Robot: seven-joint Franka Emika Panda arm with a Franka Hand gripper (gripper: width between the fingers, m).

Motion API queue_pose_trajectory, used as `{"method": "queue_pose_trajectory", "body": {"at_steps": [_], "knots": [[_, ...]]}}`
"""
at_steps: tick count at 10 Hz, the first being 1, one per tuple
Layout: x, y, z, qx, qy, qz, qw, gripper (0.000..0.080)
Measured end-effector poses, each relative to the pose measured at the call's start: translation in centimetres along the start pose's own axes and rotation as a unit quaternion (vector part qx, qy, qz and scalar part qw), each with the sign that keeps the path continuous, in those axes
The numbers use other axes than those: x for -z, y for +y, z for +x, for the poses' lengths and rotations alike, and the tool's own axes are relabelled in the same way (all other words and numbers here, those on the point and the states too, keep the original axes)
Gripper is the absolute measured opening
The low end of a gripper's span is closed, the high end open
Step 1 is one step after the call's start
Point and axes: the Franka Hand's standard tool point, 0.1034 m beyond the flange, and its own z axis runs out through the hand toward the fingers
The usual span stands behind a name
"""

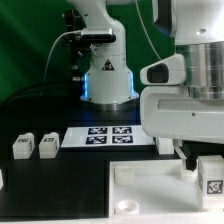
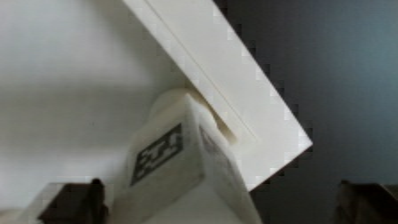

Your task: Assemble one leg

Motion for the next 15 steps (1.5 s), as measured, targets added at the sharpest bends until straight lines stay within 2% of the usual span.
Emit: {"method": "queue_pose_trajectory", "body": {"at_steps": [1,3,4,6,7,8,9,10,11,12,13,14,15], "knots": [[-0.11,0.11,0.01,0.090,0.004,-0.009,0.996,0.0649],[-0.21,0.25,0.12,0.213,0.006,-0.019,0.977,0.0649],[-0.22,0.31,0.15,0.228,0.005,-0.018,0.974,0.0649],[-0.23,0.34,0.17,0.205,0.005,-0.019,0.978,0.0397],[-0.22,0.47,0.26,0.174,0.006,-0.019,0.985,0.0397],[-0.26,0.59,0.30,0.119,0.007,-0.019,0.993,0.0293],[-0.28,0.67,0.33,0.054,0.007,-0.020,0.998,0.0293],[-0.30,0.77,0.41,-0.047,0.003,-0.026,0.999,0.0293],[-0.36,0.81,0.50,-0.137,-0.006,-0.037,0.990,0.0293],[-0.34,0.82,0.63,-0.244,-0.021,-0.047,0.968,0.0293],[-0.31,0.90,0.72,-0.334,-0.040,-0.051,0.940,0.0293],[-0.30,1.00,0.74,-0.405,-0.054,-0.046,0.912,0.0294],[-0.37,0.91,0.63,-0.487,-0.054,-0.044,0.871,0.0294]]}}
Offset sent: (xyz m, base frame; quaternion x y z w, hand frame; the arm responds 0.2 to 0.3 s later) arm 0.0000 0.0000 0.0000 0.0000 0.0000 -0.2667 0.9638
